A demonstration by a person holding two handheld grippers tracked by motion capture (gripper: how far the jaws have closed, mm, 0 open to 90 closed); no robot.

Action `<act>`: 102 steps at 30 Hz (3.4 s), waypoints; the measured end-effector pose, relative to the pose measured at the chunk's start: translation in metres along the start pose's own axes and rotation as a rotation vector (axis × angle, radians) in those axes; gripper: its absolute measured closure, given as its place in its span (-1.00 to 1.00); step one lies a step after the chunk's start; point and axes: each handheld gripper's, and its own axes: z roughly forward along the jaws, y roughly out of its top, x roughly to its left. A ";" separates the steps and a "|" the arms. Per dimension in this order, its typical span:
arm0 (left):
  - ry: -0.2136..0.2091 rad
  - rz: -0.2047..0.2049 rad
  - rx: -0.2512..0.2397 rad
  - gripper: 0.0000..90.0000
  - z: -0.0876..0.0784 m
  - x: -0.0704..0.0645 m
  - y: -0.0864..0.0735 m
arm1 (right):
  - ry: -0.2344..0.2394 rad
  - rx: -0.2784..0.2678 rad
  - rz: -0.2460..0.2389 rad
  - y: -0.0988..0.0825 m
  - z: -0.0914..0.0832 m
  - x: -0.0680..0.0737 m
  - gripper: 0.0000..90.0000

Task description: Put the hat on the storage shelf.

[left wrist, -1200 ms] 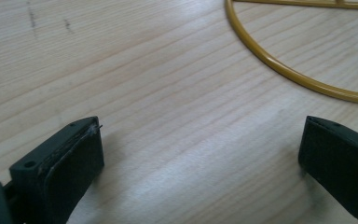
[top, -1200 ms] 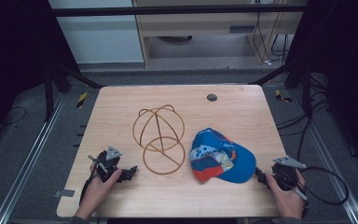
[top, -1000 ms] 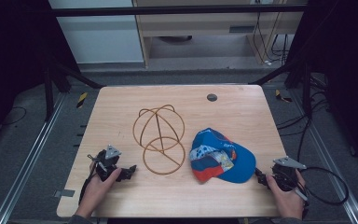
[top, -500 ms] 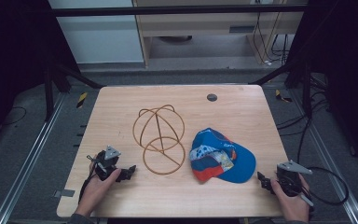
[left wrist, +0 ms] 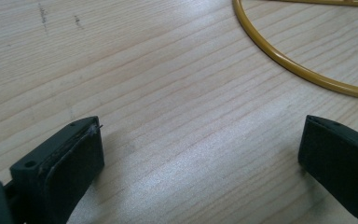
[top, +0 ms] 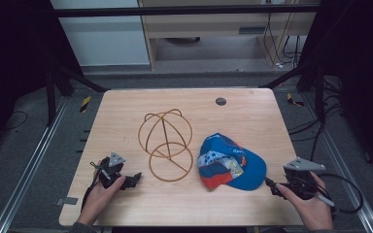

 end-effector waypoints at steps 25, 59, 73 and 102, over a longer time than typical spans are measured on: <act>-0.002 0.001 -0.001 -1.00 0.000 -0.001 -0.001 | 0.132 0.135 -0.247 0.112 0.029 0.040 -0.11; -0.012 0.013 -0.003 -1.00 -0.003 -0.005 -0.003 | 0.279 0.268 -0.330 0.120 0.083 0.050 0.41; -0.012 0.016 -0.001 -1.00 -0.003 -0.005 -0.003 | 0.305 0.319 -0.320 0.127 0.082 0.046 1.00; -0.011 0.019 -0.003 -1.00 -0.003 -0.005 -0.003 | 0.313 0.229 -0.366 0.189 0.000 0.054 1.00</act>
